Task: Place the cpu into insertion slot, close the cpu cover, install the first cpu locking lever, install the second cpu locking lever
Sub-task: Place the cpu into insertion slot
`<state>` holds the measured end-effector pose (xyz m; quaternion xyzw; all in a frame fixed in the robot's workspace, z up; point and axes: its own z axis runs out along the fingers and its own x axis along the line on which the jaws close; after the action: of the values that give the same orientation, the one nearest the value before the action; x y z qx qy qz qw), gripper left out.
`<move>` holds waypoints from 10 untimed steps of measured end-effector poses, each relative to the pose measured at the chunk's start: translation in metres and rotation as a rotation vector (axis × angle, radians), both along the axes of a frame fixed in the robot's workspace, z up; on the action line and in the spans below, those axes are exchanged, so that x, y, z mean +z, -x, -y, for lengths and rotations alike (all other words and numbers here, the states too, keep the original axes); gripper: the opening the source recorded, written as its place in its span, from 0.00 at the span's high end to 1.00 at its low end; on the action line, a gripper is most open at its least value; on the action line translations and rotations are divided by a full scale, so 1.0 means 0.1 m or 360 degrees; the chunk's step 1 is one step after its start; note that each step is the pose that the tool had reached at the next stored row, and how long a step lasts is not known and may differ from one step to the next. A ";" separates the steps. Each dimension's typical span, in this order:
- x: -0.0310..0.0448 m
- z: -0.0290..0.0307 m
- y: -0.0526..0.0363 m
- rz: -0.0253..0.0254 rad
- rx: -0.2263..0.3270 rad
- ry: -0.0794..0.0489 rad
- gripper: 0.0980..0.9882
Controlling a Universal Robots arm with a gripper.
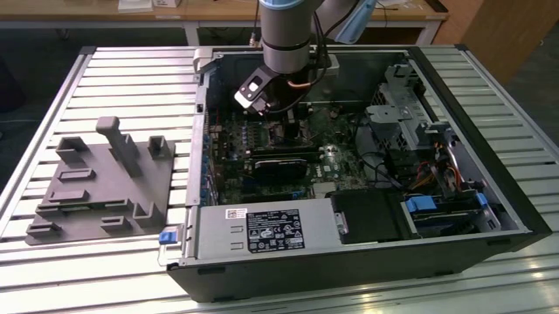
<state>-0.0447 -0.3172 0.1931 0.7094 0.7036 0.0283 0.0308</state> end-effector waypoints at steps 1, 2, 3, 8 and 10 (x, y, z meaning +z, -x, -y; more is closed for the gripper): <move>0.000 0.000 0.000 -0.00002 0.0000 0.0000 0.49; 0.000 0.000 0.000 -0.00002 0.0000 0.0000 0.42; 0.000 0.000 0.000 -0.00002 0.0000 0.0000 0.42; 0.017 0.001 0.000 -0.00003 0.0000 0.0000 0.42; 0.041 0.001 0.001 -0.00003 0.0000 0.0000 0.42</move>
<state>-0.0447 -0.3172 0.1972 0.7095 0.7035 0.0281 0.0308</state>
